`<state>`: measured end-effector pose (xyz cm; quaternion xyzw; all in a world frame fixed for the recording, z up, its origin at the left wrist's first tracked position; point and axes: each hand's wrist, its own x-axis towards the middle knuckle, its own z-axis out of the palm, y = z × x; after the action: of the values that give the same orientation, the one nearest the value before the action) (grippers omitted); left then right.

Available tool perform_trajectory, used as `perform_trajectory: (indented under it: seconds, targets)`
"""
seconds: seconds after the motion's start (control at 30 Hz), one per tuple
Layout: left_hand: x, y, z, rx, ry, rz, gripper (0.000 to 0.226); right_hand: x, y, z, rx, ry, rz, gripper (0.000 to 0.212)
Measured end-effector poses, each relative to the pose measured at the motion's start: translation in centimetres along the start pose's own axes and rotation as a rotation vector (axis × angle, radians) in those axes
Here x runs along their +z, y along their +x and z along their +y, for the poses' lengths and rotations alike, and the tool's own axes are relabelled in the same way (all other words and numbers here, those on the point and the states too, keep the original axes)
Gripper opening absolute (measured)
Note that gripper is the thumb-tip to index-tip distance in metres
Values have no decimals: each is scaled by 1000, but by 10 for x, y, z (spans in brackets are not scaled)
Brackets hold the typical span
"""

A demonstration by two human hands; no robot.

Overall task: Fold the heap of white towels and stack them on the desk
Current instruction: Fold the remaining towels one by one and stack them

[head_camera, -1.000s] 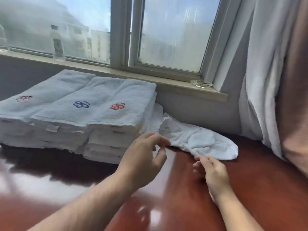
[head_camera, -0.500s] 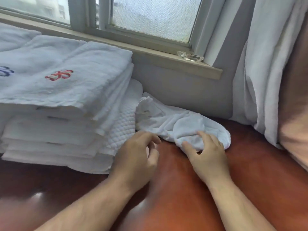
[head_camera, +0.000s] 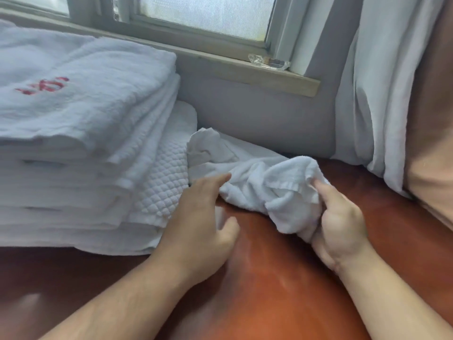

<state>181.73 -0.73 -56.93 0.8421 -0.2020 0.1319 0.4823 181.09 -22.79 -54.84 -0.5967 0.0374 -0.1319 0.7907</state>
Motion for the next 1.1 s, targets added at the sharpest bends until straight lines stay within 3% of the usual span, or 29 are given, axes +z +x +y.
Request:
perform_trajectory:
  seconds: [0.1, 0.2, 0.27, 0.3, 0.33, 0.4, 0.43, 0.47, 0.5, 0.57, 0.63, 0.73, 0.83, 0.9, 1.0, 1.07, 1.1]
  targets:
    - [3, -3, 0, 38, 189, -152, 103, -11, -8, -20, 206, 191, -374, 47]
    - [6, -2, -1, 19, 346, -200, 121, -23, -12, -30, 306, 285, -468, 59]
    - [7, 0, 0, 3, 399, -184, 111, -19, -15, -32, 296, 387, -535, 48]
    - [8, 1, 1, 24, 451, -189, 90, -15, -14, -31, 281, 345, -538, 38]
    - [8, 3, 2, 58, 526, -194, 64, -14, -12, -28, 230, 177, -428, 26]
    - [5, 5, 3, 113, 608, -206, 45, -12, -7, -19, -28, -425, 46, 8]
    - [4, 4, 3, 141, 600, -213, 42, -11, -8, -16, -147, -672, 223, 13]
    - [3, 4, 3, 175, 569, -219, 36, -9, -7, -14, -240, -819, 278, 24]
    - [1, 2, 3, 204, 527, -247, 31, -9, -5, -12, -244, -905, 224, 33]
    - [0, 1, 6, 206, 451, -329, 19, -7, -4, -9, -48, -922, 17, 46]
    - [-1, 1, 13, 198, 493, -307, 11, -7, -2, -9, 78, -1018, -88, 51]
    - [-3, 0, 21, 179, 600, -229, 30, 2, -6, -17, 75, -1291, -113, 46]
    - [-5, -3, 28, 85, 647, -244, 36, 7, -12, -28, 217, -1370, -169, 68]
    - [-3, -4, 27, 79, 706, -266, 37, 8, -18, -37, 258, -1453, -147, 70]
    - [-2, -5, 26, 158, 714, -306, 41, 3, -23, -39, 38, -1596, -130, 50]
    - [-4, -5, 28, 181, 728, -362, 45, 3, -25, -33, -110, -1403, -250, 27]
    - [-5, -6, 29, 193, 751, -383, 46, 4, -26, -31, -80, -1265, -305, 32]
